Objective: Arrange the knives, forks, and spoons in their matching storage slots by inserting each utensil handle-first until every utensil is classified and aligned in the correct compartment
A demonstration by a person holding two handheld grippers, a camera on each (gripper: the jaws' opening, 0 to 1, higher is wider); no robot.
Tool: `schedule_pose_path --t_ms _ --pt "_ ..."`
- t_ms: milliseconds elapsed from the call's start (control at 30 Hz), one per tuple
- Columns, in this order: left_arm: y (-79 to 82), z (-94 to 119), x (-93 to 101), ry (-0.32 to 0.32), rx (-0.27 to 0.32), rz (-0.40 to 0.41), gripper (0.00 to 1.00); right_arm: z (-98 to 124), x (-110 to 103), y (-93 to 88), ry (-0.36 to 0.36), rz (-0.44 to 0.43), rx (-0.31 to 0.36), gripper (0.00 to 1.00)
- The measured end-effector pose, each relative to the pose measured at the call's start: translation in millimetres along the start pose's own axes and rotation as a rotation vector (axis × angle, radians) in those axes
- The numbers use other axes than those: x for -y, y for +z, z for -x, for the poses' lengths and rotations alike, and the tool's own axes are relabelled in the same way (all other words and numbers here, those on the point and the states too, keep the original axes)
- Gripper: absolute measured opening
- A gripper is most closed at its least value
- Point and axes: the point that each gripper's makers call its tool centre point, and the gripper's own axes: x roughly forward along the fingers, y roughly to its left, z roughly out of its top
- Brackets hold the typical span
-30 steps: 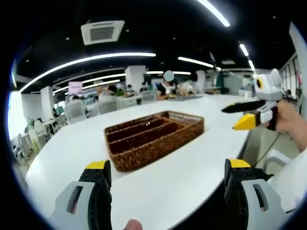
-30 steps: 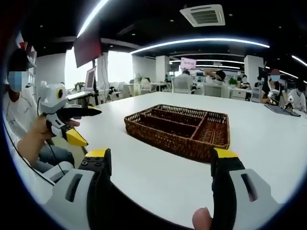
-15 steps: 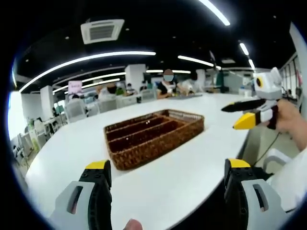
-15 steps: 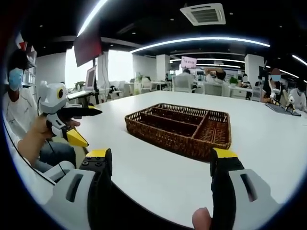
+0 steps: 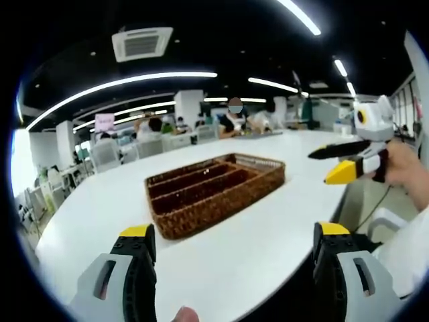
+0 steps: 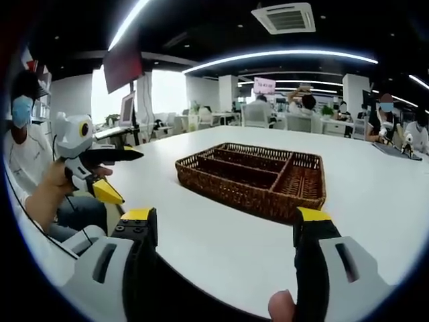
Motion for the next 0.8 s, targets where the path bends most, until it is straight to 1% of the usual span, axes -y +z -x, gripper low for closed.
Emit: schedule_pose_path --t_ms 800 --pt "-0.6 2.7 -0.2 0.003 -0.002 0.000 0.98 -1.0 -5.5 -1.5 0.015 -0.003 0.000 0.85"
